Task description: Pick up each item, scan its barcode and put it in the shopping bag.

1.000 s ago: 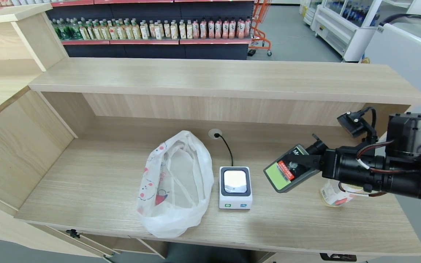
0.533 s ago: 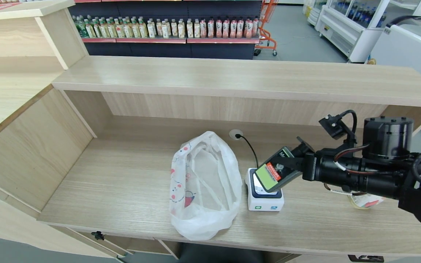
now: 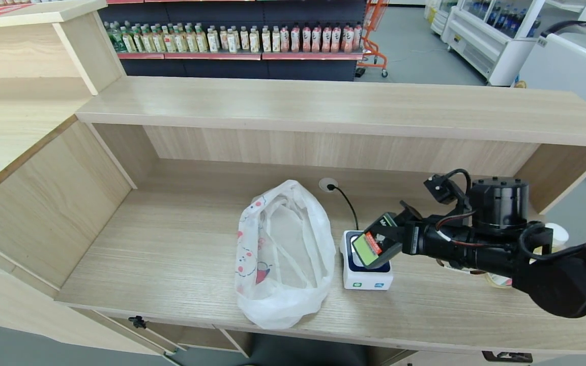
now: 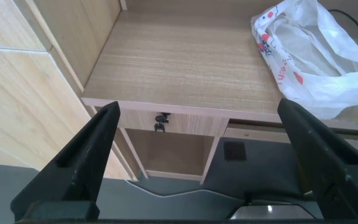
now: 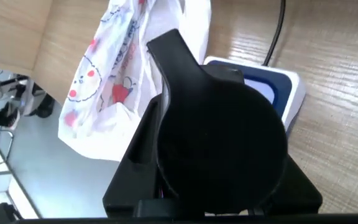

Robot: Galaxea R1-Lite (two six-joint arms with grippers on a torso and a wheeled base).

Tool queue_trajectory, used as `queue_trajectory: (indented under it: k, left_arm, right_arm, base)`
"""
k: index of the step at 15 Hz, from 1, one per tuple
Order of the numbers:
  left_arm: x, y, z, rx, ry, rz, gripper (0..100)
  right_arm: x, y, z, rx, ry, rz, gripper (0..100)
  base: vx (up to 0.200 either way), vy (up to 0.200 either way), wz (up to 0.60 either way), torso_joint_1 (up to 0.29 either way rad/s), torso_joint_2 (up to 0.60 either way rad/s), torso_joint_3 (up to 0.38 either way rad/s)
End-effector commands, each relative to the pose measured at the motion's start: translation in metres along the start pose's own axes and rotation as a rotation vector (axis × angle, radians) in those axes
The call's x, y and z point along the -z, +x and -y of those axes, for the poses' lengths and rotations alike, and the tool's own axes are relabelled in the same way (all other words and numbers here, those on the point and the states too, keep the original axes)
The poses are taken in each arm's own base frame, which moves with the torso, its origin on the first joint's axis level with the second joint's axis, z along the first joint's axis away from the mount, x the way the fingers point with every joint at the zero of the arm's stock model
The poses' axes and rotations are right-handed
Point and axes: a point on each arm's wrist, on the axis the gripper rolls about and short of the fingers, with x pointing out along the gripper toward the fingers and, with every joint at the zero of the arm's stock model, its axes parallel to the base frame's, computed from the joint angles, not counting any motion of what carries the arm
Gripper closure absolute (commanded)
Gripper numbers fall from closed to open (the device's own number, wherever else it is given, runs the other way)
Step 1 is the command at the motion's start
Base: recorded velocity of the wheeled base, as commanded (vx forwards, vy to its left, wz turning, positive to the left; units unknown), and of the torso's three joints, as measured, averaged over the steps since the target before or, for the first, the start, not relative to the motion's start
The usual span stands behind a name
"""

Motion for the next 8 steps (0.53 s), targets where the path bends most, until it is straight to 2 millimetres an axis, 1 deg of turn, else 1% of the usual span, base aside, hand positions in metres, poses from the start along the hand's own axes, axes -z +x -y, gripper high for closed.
queue_trajectory:
  k: [1, 3, 8]
  left_arm:
    - [0.0000, 0.0000, 0.0000, 0.000, -0.002, 0.000, 0]
    - [0.0000, 0.0000, 0.0000, -0.001, -0.002, 0.000, 0]
    - [0.0000, 0.0000, 0.0000, 0.000, -0.002, 0.000, 0]
  right_arm:
    - [0.0095, 0.0155, 0.0082, 0.002, 0.003, -0.013, 100]
    - [0.0111, 0.0186, 0.0116, 0.004, -0.001, -0.005, 100]
    - [0.0131, 0.0223, 0.0131, 0.004, -0.003, -0.011, 100]
  base:
    - [0.000, 0.000, 0.00, 0.000, 0.00, 0.000]
    - [0.000, 0.000, 0.00, 0.000, 0.00, 0.000]
    - [0.000, 0.000, 0.00, 0.000, 0.00, 0.000]
